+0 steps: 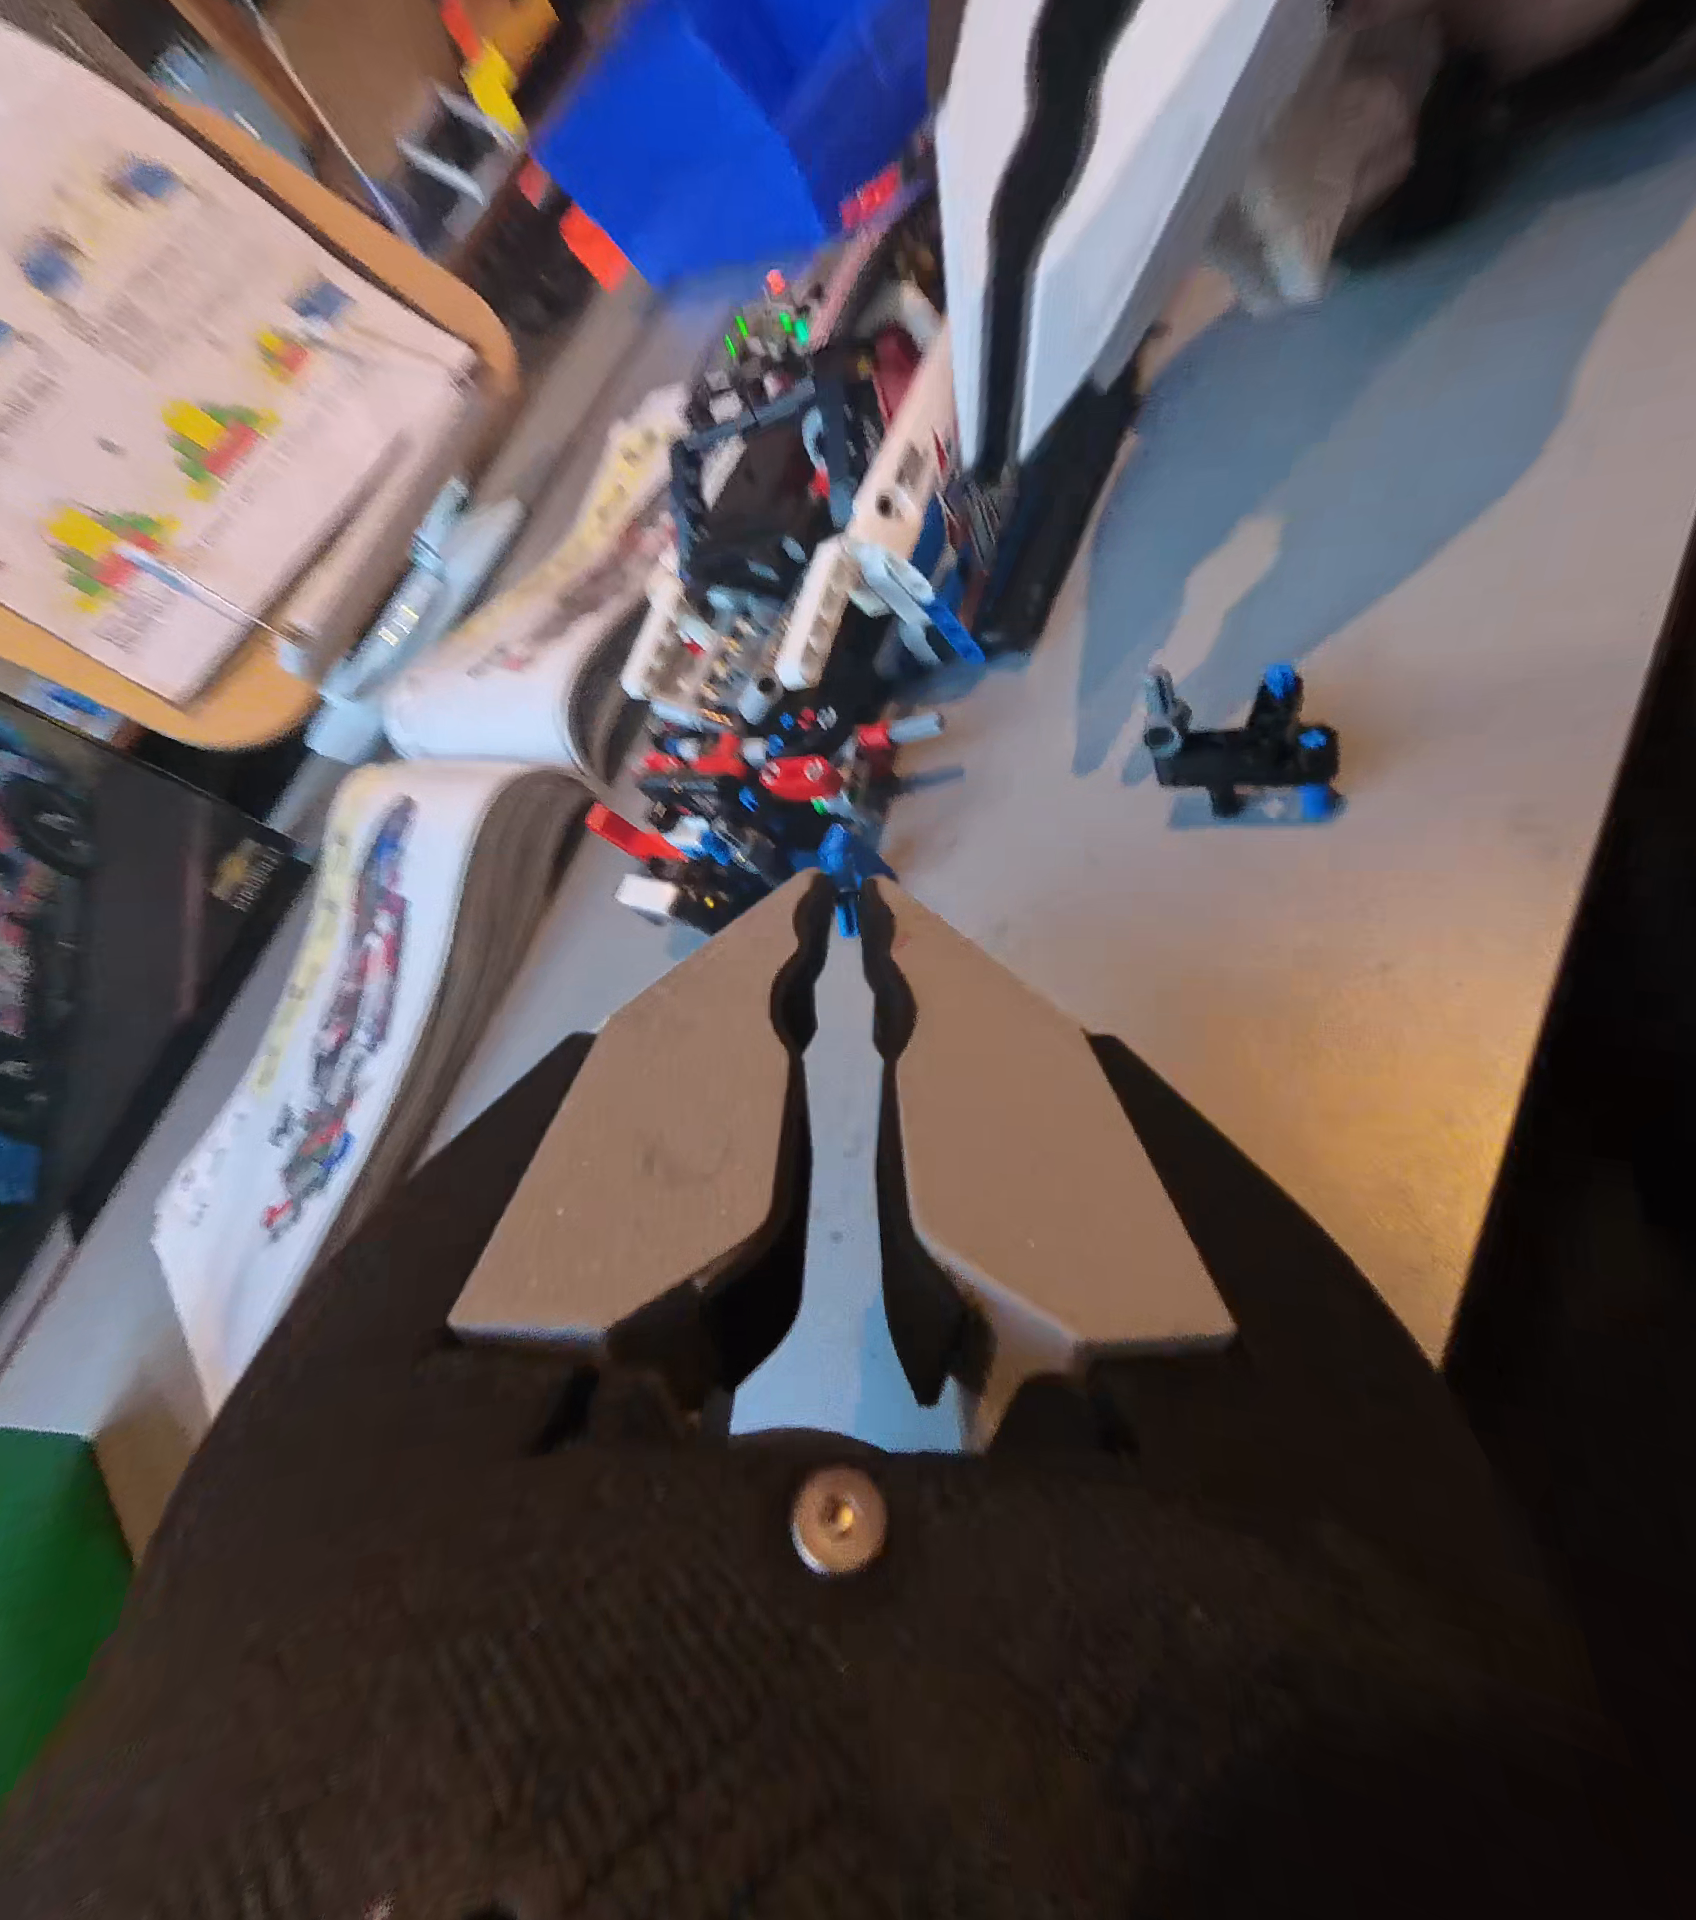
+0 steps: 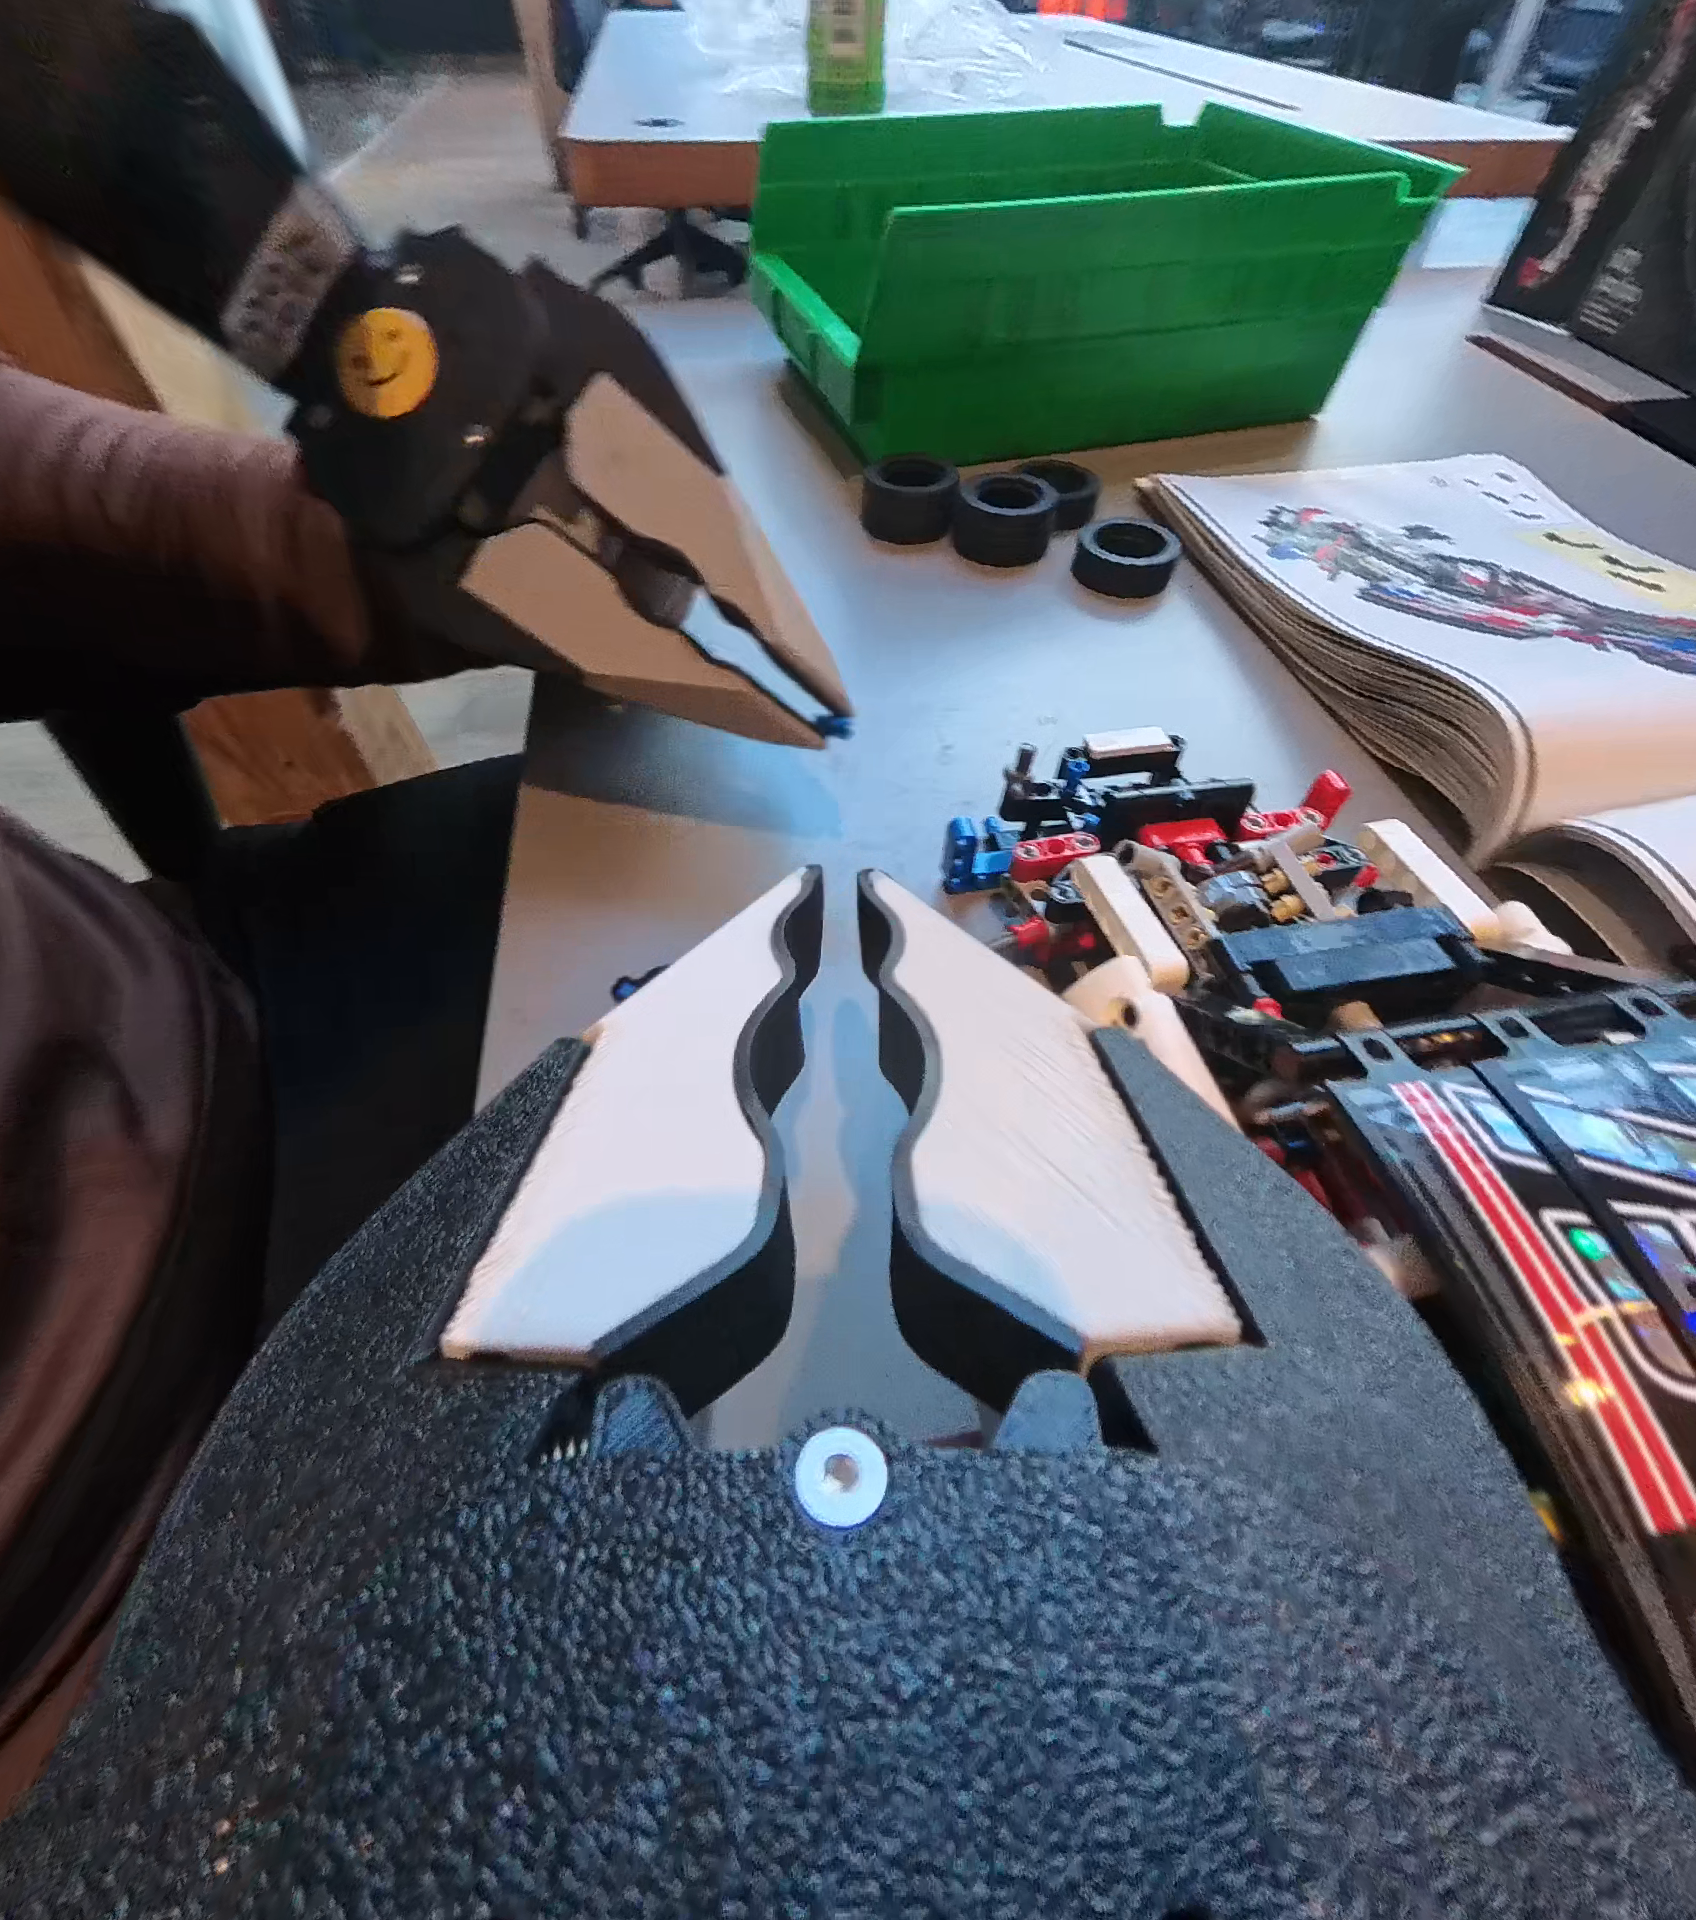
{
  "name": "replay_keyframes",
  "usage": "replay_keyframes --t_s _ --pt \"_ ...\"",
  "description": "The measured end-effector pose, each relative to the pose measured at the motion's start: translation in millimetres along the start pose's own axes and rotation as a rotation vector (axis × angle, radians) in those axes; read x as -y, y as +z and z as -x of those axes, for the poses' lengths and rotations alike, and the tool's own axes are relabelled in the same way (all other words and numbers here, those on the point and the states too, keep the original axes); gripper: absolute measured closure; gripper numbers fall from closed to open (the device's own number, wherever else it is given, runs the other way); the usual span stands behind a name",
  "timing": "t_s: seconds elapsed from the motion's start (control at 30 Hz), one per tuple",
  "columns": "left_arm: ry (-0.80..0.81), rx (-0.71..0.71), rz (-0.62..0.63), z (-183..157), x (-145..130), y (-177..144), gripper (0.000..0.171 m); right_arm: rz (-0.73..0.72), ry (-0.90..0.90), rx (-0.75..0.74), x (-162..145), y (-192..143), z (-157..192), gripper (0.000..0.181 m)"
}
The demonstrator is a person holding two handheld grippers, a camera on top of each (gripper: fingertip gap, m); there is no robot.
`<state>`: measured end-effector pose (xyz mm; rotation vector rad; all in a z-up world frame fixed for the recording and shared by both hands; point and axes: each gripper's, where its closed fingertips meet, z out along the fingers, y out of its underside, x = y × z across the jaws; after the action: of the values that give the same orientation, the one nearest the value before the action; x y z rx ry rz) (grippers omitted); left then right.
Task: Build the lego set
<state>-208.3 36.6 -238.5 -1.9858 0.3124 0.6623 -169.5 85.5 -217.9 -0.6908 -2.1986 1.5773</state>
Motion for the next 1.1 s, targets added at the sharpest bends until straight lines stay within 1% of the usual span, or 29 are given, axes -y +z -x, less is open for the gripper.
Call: replay_keyframes --t_s 0.07,0.17,0.23,0.33,0.53,0.67,0.77,0.83,1.1 --pt "0.058 0.046 -0.057 -1 10 -1 0.170 -0.003 0.055 -0.027 1 2 -5 0.173" --pt "0.176 0.082 -0.125 -13 25 -2 0.169 -0.014 0.188 0.037 4 8 4 0.165" --pt "0.208 0.083 -0.155 -22 34 -1 0.169 -0.017 0.223 0.053 6 12 7 0.168" --pt "0.202 0.070 -0.201 -30 46 -1 0.169 -0.027 0.217 0.081 9 16 15 0.176" --pt "0.193 0.080 -0.216 -28 49 -1 0.169 -0.003 0.255 0.131 7 20 21 0.172" --pt "0.182 0.081 -0.222 -27 49 -2 0.169 -0.010 0.292 0.144 7 20 19 0.173" --pt "0.189 0.086 -0.218 -27 49 -1 0.169 -0.009 0.294 0.155 8 20 20 0.177" --pt "0.189 0.102 -0.218 -25 49 0 0.169 -0.004 0.298 0.163 7 20 21 0.177" --pt "0.198 0.096 -0.221 -27 50 0 0.169 0.003 0.314 0.166 7 23 22 0.177"
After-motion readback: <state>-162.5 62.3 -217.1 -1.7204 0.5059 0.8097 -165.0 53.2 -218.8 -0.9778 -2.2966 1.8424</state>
